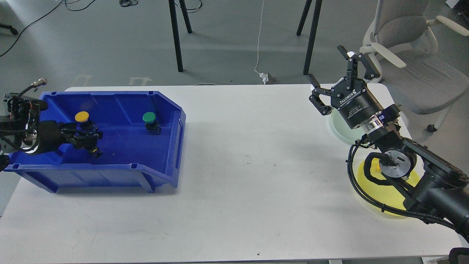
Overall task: Pass button and place on color plate
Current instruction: 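Reach into the blue bin and grasp a green button with the left gripper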
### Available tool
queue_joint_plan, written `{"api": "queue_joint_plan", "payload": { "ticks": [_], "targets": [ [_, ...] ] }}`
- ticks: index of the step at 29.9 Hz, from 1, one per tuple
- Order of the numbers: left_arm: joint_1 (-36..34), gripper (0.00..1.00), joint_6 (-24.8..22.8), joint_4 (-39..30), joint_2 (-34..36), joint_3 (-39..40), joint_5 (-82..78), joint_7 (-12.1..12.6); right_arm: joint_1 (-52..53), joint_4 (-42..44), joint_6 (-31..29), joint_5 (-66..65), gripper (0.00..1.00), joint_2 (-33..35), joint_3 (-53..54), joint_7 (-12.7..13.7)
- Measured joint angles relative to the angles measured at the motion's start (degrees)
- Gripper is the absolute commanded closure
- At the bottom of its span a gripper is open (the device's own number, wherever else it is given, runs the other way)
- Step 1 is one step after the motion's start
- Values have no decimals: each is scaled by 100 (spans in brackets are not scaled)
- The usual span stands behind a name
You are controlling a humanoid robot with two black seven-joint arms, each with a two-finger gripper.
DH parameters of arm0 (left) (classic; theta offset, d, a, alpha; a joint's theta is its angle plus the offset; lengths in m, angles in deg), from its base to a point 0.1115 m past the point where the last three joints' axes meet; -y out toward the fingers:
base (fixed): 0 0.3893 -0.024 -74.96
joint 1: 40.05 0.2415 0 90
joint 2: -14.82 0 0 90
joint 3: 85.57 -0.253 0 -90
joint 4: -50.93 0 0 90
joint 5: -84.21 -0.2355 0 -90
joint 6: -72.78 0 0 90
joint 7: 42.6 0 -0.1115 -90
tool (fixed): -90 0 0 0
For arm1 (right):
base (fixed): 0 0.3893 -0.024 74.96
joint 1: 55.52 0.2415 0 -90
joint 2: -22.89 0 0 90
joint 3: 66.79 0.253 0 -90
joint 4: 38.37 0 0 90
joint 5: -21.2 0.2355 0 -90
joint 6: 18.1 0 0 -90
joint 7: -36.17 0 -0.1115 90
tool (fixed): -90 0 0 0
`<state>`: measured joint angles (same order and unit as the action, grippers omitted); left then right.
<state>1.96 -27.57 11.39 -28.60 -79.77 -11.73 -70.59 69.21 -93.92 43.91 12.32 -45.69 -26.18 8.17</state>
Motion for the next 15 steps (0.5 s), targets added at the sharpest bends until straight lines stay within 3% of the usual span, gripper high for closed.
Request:
{"api": "queue_joint_plan", "payload": {
  "ticks": [9, 15],
  "targets": [
    [146, 6, -17, 80, -42, 0, 4, 0, -75, -9, 0, 0, 3, 3, 4, 0],
    [181, 14, -21, 95, -46, 0, 5, 0, -88, -9, 0, 0, 3, 3, 0, 0]
  ]
}}
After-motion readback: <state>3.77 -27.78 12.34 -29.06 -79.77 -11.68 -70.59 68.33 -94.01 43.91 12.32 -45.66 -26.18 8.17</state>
